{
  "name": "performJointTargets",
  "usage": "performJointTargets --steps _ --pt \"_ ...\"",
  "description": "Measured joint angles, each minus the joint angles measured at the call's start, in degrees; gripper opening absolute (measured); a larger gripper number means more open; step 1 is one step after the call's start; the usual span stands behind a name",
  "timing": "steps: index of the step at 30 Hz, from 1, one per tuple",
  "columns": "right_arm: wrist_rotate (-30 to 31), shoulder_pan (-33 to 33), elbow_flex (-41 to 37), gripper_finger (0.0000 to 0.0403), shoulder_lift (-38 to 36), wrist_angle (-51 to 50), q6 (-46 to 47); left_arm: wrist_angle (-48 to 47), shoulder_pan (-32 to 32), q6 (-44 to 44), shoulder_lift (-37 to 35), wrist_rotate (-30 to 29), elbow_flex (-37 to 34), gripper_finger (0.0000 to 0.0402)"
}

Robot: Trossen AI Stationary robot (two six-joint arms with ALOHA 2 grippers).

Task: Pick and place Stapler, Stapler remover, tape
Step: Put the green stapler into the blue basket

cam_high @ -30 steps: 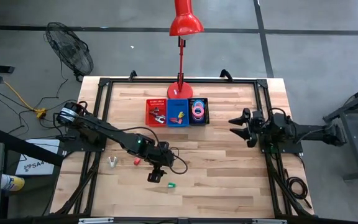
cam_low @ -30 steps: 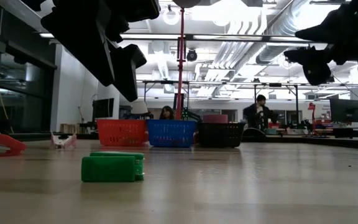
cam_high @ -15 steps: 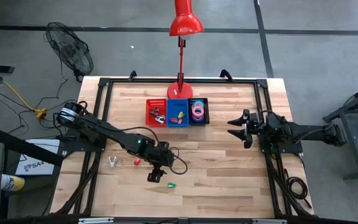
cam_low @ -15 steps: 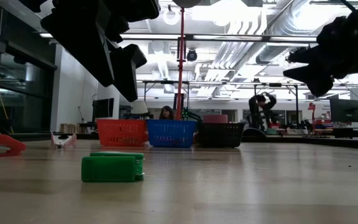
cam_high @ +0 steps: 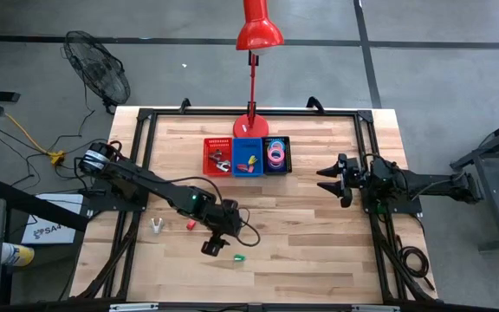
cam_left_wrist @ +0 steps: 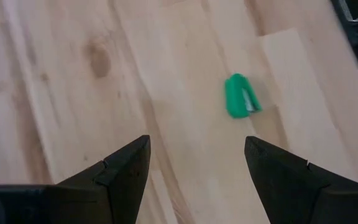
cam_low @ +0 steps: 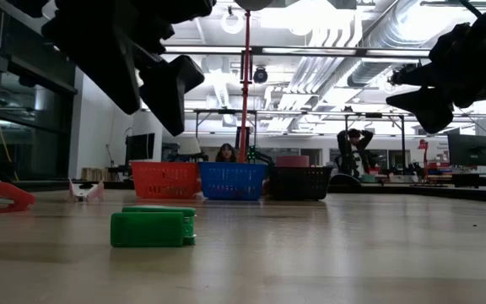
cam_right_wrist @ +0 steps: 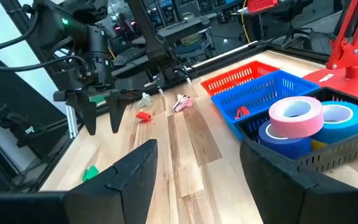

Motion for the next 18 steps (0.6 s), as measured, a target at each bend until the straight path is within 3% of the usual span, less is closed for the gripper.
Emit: performJointTargets --steps 6,11,18 --pt "0.1 0.0 0.0 0.022 0.0 -0.1 -0.3 0.2 -1.8 0.0 0.0 0.3 0.0 0.0257" --pt "0.1 0.0 0.0 0.022 0.0 -0.1 -0.3 3.5 -4.5 -0.4 1.4 -2.8 0.0 0.0257" --pt "0.2 0.0 0.0 0.022 0.3 0.2 -0.3 5.8 -6.5 -6.3 5.4 -5.2 1.4 0.0257"
